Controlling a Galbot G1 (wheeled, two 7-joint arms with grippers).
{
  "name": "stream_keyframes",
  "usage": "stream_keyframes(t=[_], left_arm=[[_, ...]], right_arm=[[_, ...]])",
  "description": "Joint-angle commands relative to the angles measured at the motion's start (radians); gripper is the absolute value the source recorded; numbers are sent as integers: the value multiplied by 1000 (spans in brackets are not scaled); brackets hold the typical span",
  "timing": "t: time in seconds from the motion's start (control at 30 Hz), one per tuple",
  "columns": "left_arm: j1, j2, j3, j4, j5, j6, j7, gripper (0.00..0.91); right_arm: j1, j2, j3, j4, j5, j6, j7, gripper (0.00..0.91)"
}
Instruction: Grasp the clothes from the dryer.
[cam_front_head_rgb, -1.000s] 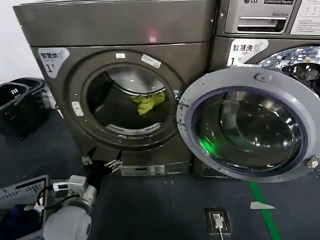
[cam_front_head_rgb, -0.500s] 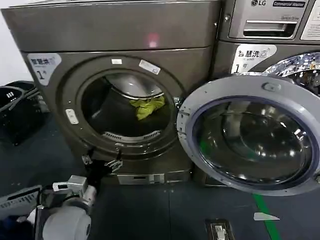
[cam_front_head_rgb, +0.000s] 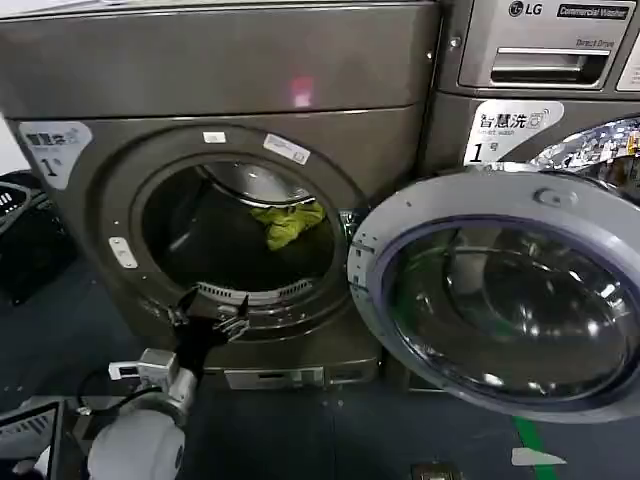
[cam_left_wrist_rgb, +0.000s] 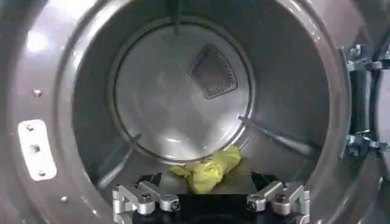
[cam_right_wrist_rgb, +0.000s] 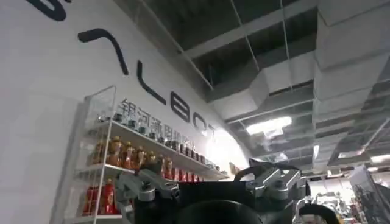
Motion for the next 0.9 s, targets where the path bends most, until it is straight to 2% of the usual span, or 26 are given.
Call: stream_keyframes(t=[0.03,0.9], left_arm=[[2,1,1,0,0,1,0,907],[-4,0,1,3,-2,-1,6,907]], right_arm=[[-1,1,1,0,2,1,0,907],[-3,-2,8,-6,-2,5,-3,907]])
